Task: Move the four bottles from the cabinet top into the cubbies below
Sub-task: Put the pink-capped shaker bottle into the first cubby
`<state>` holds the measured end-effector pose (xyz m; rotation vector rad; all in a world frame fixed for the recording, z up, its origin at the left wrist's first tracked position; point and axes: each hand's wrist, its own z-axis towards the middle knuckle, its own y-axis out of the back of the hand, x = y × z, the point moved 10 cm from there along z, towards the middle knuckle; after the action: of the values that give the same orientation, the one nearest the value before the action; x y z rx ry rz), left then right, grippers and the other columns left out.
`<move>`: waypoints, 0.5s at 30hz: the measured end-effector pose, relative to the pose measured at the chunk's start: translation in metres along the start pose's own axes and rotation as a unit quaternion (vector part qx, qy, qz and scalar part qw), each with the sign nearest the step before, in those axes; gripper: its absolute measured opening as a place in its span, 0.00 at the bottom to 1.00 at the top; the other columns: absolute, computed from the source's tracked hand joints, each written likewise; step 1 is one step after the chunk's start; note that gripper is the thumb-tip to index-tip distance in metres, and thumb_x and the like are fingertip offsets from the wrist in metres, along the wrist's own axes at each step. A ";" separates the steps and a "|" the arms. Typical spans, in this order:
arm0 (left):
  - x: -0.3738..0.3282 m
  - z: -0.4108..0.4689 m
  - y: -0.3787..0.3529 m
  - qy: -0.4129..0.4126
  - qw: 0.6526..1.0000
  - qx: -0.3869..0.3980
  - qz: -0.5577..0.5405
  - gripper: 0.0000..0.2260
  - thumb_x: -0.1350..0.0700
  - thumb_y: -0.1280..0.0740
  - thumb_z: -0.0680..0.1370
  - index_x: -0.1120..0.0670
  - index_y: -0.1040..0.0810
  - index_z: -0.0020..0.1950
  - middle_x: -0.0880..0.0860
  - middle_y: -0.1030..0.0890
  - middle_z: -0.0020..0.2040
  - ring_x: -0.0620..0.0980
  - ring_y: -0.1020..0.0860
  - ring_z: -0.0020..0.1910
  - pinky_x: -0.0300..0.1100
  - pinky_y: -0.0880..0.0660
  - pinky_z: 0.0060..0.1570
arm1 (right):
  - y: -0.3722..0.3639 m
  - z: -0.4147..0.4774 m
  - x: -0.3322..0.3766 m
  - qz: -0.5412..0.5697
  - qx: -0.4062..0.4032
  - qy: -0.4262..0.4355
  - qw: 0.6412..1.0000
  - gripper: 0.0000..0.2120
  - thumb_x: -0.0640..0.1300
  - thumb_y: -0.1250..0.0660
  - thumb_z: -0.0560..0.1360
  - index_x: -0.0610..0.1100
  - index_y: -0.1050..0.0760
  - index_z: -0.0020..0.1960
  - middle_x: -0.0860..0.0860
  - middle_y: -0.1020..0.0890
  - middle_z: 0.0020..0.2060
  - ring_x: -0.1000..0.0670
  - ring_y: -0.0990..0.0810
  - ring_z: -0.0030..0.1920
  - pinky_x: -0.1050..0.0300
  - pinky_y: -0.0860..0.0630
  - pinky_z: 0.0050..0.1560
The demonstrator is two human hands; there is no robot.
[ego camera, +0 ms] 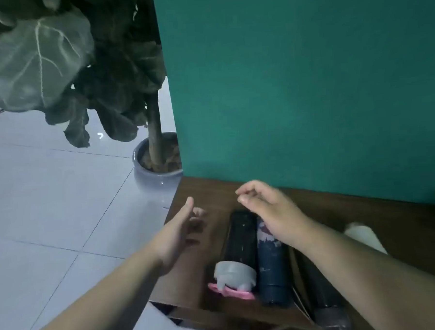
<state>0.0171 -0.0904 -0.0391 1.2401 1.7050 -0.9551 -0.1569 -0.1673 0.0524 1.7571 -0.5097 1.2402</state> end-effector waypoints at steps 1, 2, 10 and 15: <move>0.012 -0.003 0.000 -0.006 1.000 -0.005 -0.024 0.28 0.30 0.43 0.72 0.52 0.21 0.53 0.54 0.20 0.48 0.53 0.23 0.49 0.49 0.28 0.49 | -0.010 -0.006 -0.007 -0.038 0.004 0.015 0.999 0.11 0.55 0.32 0.76 0.53 0.21 0.55 0.55 0.18 0.53 0.55 0.20 0.54 0.55 0.26 0.58; 0.025 -0.004 0.004 -0.015 0.999 -0.015 -0.040 0.29 0.30 0.42 0.72 0.52 0.20 0.54 0.55 0.19 0.50 0.54 0.22 0.50 0.50 0.27 0.51 | -0.018 -0.010 -0.011 -0.102 0.004 0.040 0.994 0.14 0.58 0.31 0.73 0.56 0.22 0.57 0.58 0.20 0.56 0.57 0.21 0.56 0.55 0.26 0.60; 0.086 -0.076 0.013 -0.088 0.985 -0.045 -0.142 0.21 0.39 0.47 0.82 0.53 0.22 0.54 0.56 0.17 0.50 0.55 0.19 0.50 0.51 0.25 0.49 | -0.093 -0.086 -0.047 -0.418 0.078 0.093 0.900 0.41 0.66 0.30 0.68 0.60 0.40 0.78 0.56 0.43 0.79 0.50 0.46 0.79 0.48 0.39 0.76; 0.131 -0.125 0.026 -0.094 0.985 -0.071 -0.126 0.23 0.39 0.46 0.83 0.53 0.20 0.61 0.55 0.19 0.63 0.52 0.23 0.65 0.53 0.26 0.62 | -0.115 -0.109 -0.072 -0.511 0.074 0.051 0.855 0.44 0.56 0.29 0.71 0.59 0.48 0.81 0.52 0.54 0.83 0.46 0.58 0.82 0.43 0.43 0.78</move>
<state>-0.0053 0.0753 -0.1130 0.8281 1.7713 -1.0436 -0.1580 -0.0274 -0.0513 1.6708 0.5727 0.5799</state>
